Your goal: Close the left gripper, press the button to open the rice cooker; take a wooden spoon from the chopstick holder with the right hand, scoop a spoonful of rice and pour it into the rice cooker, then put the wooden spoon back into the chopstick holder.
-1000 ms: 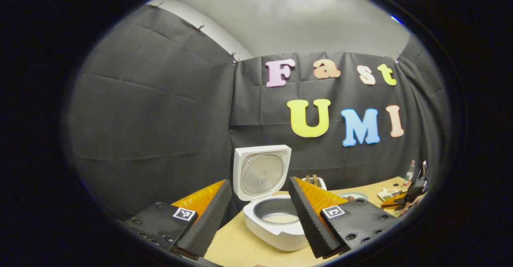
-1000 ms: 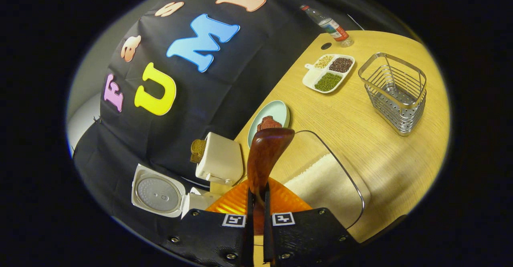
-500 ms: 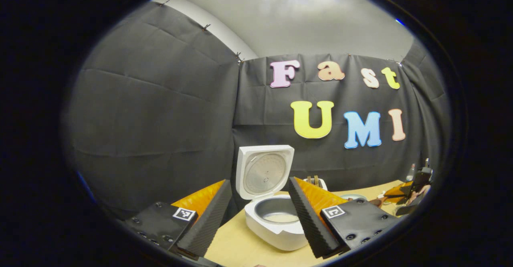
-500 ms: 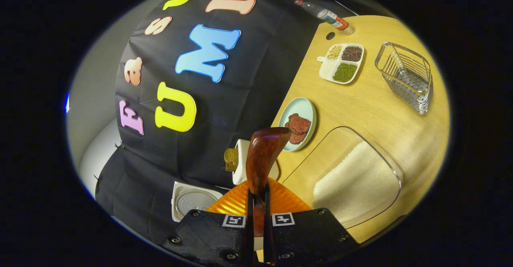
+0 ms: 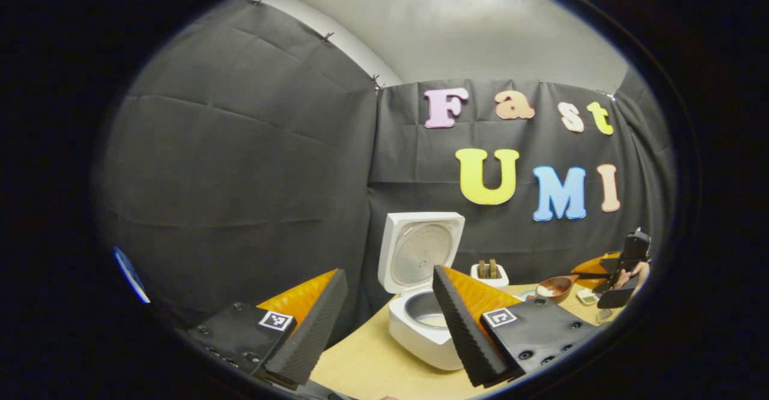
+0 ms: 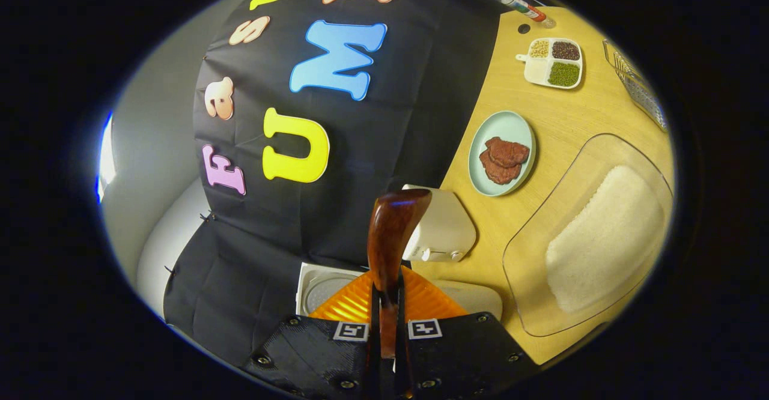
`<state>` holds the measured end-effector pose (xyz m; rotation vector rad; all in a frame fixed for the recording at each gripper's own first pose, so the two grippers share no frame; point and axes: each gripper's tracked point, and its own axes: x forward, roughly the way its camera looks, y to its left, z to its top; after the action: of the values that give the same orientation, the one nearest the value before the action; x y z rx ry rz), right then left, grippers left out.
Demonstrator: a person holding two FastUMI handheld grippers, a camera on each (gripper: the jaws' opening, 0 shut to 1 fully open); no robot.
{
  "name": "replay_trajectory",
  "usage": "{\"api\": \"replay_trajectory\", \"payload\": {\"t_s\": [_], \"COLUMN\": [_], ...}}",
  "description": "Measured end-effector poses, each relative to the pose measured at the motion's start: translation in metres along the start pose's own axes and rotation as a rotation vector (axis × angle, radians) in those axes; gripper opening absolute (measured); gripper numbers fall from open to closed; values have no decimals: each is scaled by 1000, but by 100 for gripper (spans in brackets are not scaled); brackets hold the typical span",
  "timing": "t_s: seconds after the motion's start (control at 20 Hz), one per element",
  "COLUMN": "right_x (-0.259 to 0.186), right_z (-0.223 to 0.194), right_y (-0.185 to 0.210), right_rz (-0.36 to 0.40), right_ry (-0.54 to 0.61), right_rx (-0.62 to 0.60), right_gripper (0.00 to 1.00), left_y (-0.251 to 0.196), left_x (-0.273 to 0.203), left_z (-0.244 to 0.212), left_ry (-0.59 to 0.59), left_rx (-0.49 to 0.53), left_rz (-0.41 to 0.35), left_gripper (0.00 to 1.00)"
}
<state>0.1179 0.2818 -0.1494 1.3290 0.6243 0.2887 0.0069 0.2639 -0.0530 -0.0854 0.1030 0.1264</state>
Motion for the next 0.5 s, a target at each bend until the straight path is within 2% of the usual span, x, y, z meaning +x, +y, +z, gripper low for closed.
{"api": "replay_trajectory", "payload": {"t_s": [0.3, 0.35, 0.4, 0.5], "right_x": [35, 41, 47, 59], "right_z": [-34, -39, -44, -53], "right_y": [20, 23, 26, 29], "right_rz": [16, 17, 18, 16], "right_ry": [53, 59, 66, 83], "right_rx": [-62, -70, -80, -102], "right_gripper": [10, 9, 10, 10], "left_y": [41, 47, 53, 65], "left_x": [-13, -15, -17, -21], "left_z": [-8, -9, -10, -11], "left_ry": [13, 17, 19, 20], "left_rx": [-3, -3, -1, 2], "left_rz": [71, 83, 95, 122], "left_gripper": [98, 95, 98, 96]}}
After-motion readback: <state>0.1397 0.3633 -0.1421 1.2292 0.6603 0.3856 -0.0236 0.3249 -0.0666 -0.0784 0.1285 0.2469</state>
